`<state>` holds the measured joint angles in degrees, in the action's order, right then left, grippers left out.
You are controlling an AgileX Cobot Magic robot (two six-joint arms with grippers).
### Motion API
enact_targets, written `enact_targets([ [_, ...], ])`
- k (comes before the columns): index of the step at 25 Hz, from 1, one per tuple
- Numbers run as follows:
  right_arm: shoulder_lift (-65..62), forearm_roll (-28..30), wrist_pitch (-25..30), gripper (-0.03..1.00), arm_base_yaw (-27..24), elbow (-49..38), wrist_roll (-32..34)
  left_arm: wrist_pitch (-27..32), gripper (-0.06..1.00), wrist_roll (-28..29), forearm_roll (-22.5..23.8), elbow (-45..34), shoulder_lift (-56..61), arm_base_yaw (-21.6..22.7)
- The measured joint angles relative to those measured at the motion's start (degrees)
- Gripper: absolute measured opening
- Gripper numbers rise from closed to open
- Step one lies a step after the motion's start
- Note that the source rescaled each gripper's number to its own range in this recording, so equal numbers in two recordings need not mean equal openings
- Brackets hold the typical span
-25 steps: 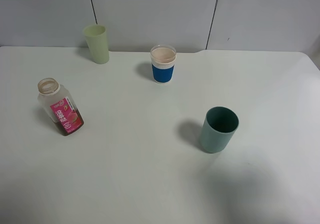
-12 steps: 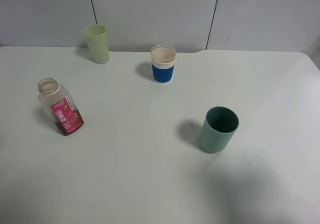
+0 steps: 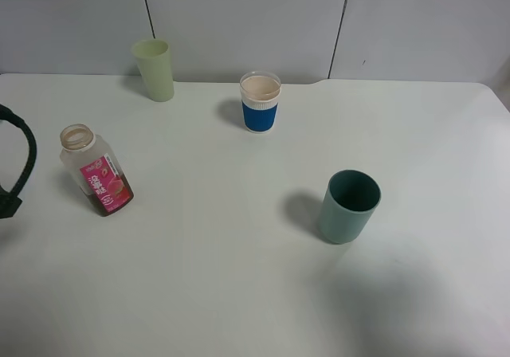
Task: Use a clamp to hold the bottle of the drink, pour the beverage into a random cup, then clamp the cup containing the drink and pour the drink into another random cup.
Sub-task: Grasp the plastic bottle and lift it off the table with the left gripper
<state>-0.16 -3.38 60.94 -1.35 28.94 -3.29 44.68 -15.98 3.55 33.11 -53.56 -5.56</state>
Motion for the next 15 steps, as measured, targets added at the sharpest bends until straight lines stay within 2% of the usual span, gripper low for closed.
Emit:
enact_targets([
  [4, 0.00, 0.00, 0.00, 0.64, 0.00, 0.00, 0.00, -2.96, 1.00, -0.90, 0.00, 0.00, -6.70, -3.14],
  [9, 0.00, 0.00, 0.00, 0.64, 0.00, 0.00, 0.00, -8.67, 1.00, -1.01, 0.00, 0.00, -13.41, -4.68],
  [15, 0.00, 0.00, 0.00, 0.64, 0.00, 0.00, 0.00, -20.79, 1.00, -1.07, -1.02, -4.00, -15.78, -4.76],
])
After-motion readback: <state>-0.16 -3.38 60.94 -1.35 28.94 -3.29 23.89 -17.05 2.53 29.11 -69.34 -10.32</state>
